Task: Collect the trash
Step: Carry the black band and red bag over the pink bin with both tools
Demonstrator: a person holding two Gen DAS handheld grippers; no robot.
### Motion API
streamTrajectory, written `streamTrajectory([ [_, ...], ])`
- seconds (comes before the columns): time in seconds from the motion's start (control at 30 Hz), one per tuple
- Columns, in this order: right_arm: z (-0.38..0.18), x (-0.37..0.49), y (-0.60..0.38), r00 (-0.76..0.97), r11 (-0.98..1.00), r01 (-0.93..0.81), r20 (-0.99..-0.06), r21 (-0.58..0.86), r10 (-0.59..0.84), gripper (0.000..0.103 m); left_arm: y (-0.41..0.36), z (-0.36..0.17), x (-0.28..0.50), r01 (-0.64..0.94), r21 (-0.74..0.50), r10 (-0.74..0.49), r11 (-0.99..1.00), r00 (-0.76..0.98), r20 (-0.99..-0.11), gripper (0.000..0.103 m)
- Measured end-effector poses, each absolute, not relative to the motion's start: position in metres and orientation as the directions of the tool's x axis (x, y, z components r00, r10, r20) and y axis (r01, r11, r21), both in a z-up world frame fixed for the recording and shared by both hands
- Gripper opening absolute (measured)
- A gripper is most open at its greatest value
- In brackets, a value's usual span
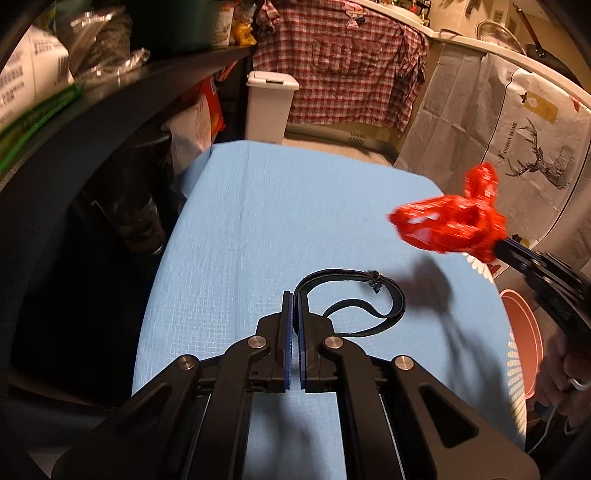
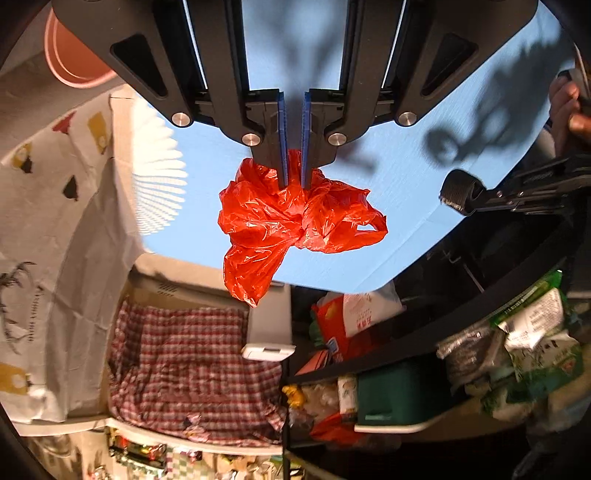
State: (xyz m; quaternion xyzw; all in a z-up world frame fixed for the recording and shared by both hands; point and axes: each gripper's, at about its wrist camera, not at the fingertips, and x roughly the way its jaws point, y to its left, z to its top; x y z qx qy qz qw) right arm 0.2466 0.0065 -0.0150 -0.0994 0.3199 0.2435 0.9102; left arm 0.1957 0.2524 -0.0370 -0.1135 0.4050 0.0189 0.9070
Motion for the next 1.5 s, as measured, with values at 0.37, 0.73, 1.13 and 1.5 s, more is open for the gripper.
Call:
streamTrajectory([
  [0.37, 0.027, 0.200, -0.072, 0.735, 0.895, -0.446, -0.574, -0.008, 0.361, 0.007, 0.213, -0.012, 0.172, -0.106, -0.188, -0.062, 0.976, 0.698, -0.714, 0.003],
  [0.73, 0.054, 0.149, -0.160, 0.791, 0.936, -0.350, -0.525, 0.031, 0.313, 0.007, 0.139, 0.005, 0.151, -0.042, -0.180, -0.096, 0.983, 0.718, -0.689, 0.003],
  [1.13, 0.042, 0.119, -0.255, 0.847, 0.978, -0.173, -0.489, 0.116, 0.208, 0.007, 0.057, 0.005, 0.149, 0.037, -0.158, -0.139, 0.987, 0.698, -0.702, 0.003],
  [1.5, 0.011, 0.133, -0.297, 0.854, 0.983, -0.057, -0.502, 0.172, 0.137, 0.007, -0.010, 0.002, 0.168, 0.116, -0.156, -0.193, 0.981, 0.677, -0.711, 0.003],
])
